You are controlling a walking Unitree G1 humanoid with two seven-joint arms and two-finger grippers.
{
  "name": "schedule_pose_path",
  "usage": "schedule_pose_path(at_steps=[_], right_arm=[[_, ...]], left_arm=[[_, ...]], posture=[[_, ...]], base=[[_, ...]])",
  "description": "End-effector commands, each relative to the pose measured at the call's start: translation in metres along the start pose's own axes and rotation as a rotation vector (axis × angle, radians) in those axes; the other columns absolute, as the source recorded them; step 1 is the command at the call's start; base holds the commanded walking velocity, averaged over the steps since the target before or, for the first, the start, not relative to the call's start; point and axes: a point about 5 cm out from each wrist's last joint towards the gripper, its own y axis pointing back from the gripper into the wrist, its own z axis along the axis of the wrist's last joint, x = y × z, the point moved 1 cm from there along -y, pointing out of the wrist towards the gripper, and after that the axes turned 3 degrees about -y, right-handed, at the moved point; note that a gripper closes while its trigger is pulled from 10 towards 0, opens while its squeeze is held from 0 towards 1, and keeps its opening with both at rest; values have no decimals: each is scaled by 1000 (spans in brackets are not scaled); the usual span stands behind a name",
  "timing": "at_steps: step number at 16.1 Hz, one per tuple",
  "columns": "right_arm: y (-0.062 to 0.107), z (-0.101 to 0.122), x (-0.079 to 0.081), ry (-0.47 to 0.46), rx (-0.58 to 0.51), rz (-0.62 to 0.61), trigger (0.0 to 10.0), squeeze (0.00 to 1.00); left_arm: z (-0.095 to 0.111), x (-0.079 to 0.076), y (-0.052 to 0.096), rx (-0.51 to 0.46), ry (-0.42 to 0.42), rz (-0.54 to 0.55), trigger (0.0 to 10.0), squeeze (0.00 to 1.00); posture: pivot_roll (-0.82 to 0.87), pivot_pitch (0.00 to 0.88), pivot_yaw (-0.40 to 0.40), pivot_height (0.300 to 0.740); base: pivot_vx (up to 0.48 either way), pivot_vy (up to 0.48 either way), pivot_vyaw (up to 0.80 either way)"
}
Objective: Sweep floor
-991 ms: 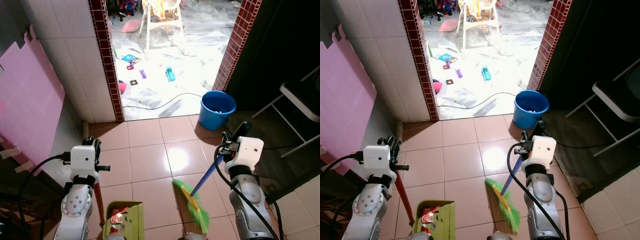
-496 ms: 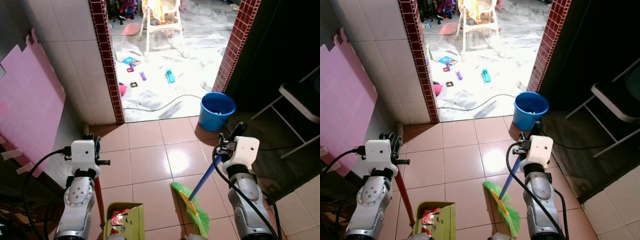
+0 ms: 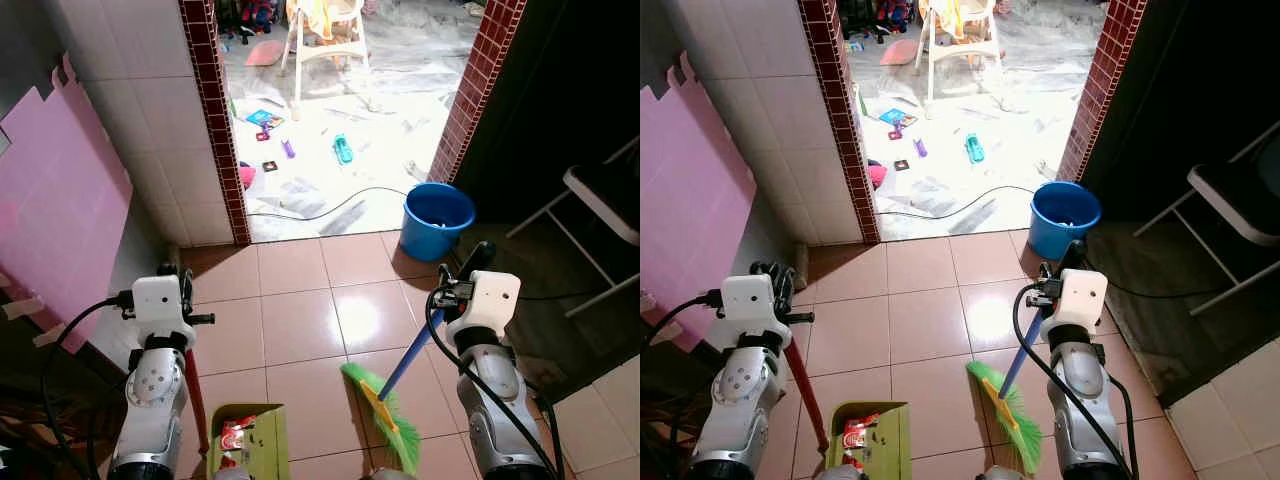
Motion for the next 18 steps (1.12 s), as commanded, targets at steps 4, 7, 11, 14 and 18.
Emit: schedule_pose_path(at_steps=[4, 7, 11, 14, 18], right_arm=[[4, -7, -3, 9, 36, -10, 10000, 0], [4, -6, -3, 10, 32, -12, 10000, 0], [12, -5, -8, 16, 29, -23, 10000, 0], [14, -6, -8, 10, 32, -33, 10000, 0], [15, -7, -6, 3, 40, -30, 10000, 0]], left_arm=[[-16, -1, 15, 64, -11, -32, 10000, 0], [-16, 1, 14, 68, -29, -37, 10000, 0], [-16, 0, 18, 67, -71, -76, 10000, 0], [-16, 3, 19, 71, -81, -87, 10000, 0], [-15, 2, 22, 73, -84, -93, 10000, 0]], posture=[[-55, 0, -5, 740], [-48, 0, -2, 740], [-49, 0, 13, 740], [-45, 0, 24, 740], [-37, 0, 24, 740]], base=[[0, 0, 0], [0, 0, 0], [0, 0, 0], [0, 0, 0], [0, 0, 0]])
